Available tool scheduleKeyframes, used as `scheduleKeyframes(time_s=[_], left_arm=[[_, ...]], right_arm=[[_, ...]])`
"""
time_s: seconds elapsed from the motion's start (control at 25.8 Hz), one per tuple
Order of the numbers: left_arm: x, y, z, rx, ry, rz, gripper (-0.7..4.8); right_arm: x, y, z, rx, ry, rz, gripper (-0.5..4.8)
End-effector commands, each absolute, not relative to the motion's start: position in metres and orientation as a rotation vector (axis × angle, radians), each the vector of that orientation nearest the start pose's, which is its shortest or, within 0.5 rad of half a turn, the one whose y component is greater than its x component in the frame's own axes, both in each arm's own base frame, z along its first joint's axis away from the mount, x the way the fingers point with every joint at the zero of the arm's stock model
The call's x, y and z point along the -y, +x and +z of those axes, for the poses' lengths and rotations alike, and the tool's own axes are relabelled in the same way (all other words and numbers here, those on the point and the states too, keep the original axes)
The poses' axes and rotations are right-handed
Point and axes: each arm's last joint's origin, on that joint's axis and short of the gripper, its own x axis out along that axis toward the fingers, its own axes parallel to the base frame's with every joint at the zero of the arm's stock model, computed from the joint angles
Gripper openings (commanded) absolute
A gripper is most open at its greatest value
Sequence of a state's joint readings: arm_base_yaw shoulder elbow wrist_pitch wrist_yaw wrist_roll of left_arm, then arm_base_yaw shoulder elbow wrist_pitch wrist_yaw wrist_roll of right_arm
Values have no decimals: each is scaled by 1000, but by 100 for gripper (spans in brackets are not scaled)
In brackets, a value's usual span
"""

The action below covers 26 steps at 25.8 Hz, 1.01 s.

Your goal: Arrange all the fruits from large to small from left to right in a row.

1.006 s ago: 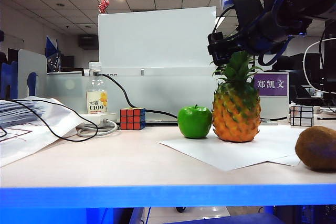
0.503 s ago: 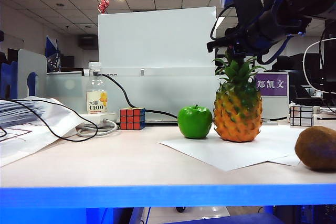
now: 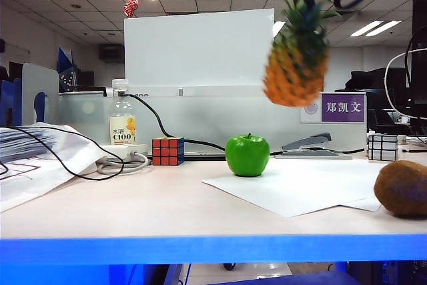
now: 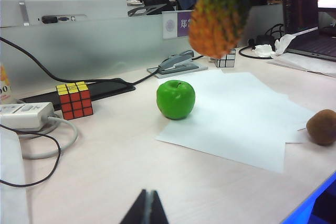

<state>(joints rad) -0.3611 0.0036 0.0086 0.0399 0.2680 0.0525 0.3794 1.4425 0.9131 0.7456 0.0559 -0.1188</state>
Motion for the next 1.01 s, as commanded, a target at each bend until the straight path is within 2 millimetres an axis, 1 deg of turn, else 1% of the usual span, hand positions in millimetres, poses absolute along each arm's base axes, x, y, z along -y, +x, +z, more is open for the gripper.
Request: scheduleKeyframes(time_s=[0.04,0.15,0.31,0.39,0.5,0.7,0.81,0.93,1.01], left_arm=[[41,87,171,74,48,-625,-5],[41,87,172,83,48,-625,-5],[41,87,174,100,47,-624,-5],[41,87,175,111,47,-624,-5],[41,87,176,127,46,-623,-5],[41,87,177,137,46,-623,-5],[41,87,177,136,45,-623,-5],[41,87,177,137,46,-623,-5],[41,87,177,138,46,-623,-5]], right_arm=[[-133,290,319,222,23,501,-1],[-152,281,317,211,33,654,-1],[-179,265,313,160,30,777,-1],[-190,259,307,119,21,870,-1],[-207,249,298,56,-4,944,-1],[-228,239,282,-21,-48,1047,-1],[-239,235,274,-37,-69,1089,-1],[-247,230,269,-38,-94,1109,-1],[-248,231,268,-39,-94,1108,-1]])
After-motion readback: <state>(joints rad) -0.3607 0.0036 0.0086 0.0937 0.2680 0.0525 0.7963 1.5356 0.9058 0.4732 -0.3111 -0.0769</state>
